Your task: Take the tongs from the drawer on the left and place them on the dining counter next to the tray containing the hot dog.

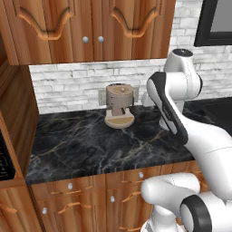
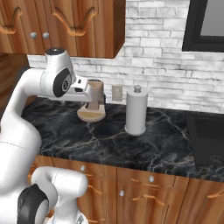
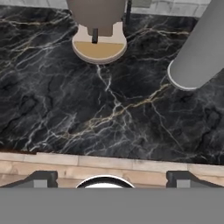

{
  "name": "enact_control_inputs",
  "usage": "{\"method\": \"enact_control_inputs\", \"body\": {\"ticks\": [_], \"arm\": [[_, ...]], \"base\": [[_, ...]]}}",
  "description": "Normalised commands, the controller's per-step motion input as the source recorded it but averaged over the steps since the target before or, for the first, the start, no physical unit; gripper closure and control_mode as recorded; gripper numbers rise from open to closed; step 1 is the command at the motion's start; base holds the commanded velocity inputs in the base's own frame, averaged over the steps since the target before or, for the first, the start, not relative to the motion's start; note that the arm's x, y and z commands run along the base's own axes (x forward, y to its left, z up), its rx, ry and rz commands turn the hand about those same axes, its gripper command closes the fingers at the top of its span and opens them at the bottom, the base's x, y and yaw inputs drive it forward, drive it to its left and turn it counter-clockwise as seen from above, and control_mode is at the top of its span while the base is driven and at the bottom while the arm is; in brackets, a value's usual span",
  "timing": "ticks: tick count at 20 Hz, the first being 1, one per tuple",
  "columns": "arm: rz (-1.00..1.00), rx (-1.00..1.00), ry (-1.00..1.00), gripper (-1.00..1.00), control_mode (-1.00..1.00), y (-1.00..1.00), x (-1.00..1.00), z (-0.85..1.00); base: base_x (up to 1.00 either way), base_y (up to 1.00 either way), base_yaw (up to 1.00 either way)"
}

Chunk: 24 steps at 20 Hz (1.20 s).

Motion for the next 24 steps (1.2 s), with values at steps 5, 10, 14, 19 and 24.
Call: {"method": "enact_control_inputs", "body": {"ticks": [5,10,14,19,24], "arm": [[0.0,0.0,-0.14,-1.0,-1.0,0.0,-0.5,0.0],[0.0,0.0,-0.15,-1.0,-1.0,0.0,-0.56,-0.02],[0.0,0.0,-0.04,-1.0,-1.0,0.0,-0.39,-0.11],[0.0,0.0,-0.05,-1.0,-1.0,0.0,-0.39,-0.14],[0.0,0.0,-0.07,-1.0,-1.0,0.0,-0.43,-0.16]], "base": [[0.0,0.0,0.0],[0.0,0.0,0.0],[0.0,0.0,0.0],[0.0,0.0,0.0],[0.0,0.0,0.0]]}}
